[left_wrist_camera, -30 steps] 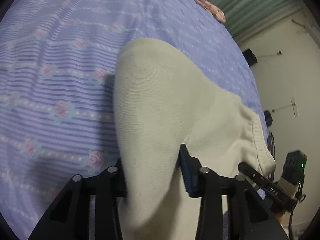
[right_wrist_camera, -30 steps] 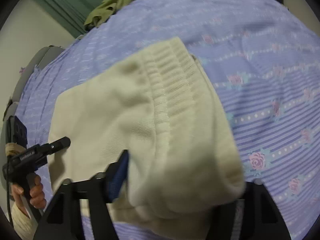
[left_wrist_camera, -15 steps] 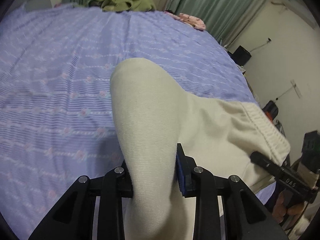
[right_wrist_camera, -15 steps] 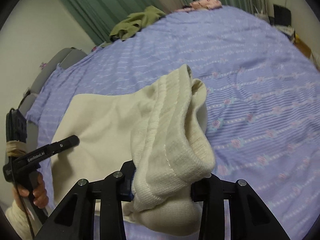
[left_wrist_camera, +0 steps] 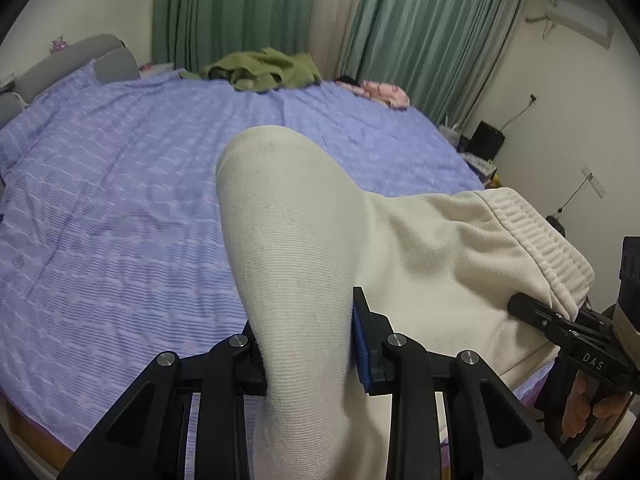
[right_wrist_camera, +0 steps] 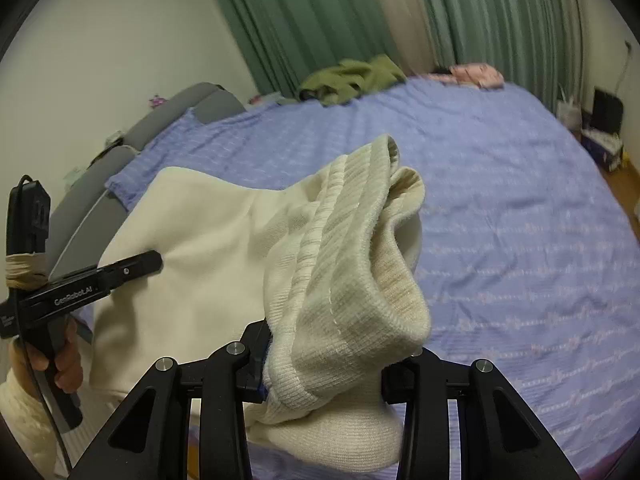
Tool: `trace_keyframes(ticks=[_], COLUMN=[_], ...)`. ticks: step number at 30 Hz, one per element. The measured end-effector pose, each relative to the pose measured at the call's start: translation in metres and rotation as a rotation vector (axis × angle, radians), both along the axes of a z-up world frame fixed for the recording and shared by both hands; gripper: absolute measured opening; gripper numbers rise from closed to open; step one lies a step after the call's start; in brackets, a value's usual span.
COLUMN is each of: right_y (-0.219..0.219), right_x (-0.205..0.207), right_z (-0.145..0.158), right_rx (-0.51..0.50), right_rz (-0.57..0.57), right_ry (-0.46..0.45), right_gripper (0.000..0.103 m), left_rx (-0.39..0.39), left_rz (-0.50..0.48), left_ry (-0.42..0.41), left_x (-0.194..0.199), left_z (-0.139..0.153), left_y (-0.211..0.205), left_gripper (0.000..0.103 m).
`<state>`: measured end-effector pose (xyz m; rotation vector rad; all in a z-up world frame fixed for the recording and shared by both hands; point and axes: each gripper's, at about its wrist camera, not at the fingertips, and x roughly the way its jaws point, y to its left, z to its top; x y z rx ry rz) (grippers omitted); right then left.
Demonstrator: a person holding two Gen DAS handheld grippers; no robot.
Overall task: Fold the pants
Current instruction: 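Lift the folded trousers with both tools and carry them toward the pillows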
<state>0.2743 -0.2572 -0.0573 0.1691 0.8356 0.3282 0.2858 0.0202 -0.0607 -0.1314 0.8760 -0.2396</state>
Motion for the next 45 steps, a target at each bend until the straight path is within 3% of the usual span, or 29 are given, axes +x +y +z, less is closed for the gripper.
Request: trace_keyframes(ticks=[5,10,15,20,26,31,38,45], right_y=[0.059,0.13,0.191,0.232,0.275,0.316,0.405,0.484], right_x=[-0.022,-0.041,-0.053,-0.05,-0.038,-0.027,-0.009,0.023], right_z=[0.032,0.046,0.05,0.049,0.037,0.028,-0.001,-0.044], right_rx=[-0.027,-0.019,-0.019,-0.028,-0.012,-0.032,-0.048,-0.05], right_rz=[0.009,-0.076,-0.1,-0.058,0.034,0.097,0.089,0.087], right_ry=[-0.07,-0.09,-0.084,-0.063,-0.037,-0.011,0.069,0.158], right_gripper=[0.038,0.038,0.038,0.038,0.038,0.038,0.038,0.038], left_rx=[0.003,0.035,0.065,0.079,0.112,0.083,0.066,0.108], left_rz=[-0.024,-0.096,-0.128,-0.096,-0.017,0.033,0.003,-0.045], left_ry=[-0.062,-0.081,-0.071,-0.064,-0.039,-0.015,0.068,0.156], left_x=[-0.012,-0.015,-0.02,-0.03,-0.039,-0.039,-0.009,0.043], left_z=[0.024,0.04,0.042,0.037,0.026,0.011,-0.025,-0.068], left_y=[0.053,0.118,0.175,0.215,0.26,0.312,0.412,0.493], left_gripper=[0.03,0.03,0.03,0.03,0.03,0.03,0.03,0.03])
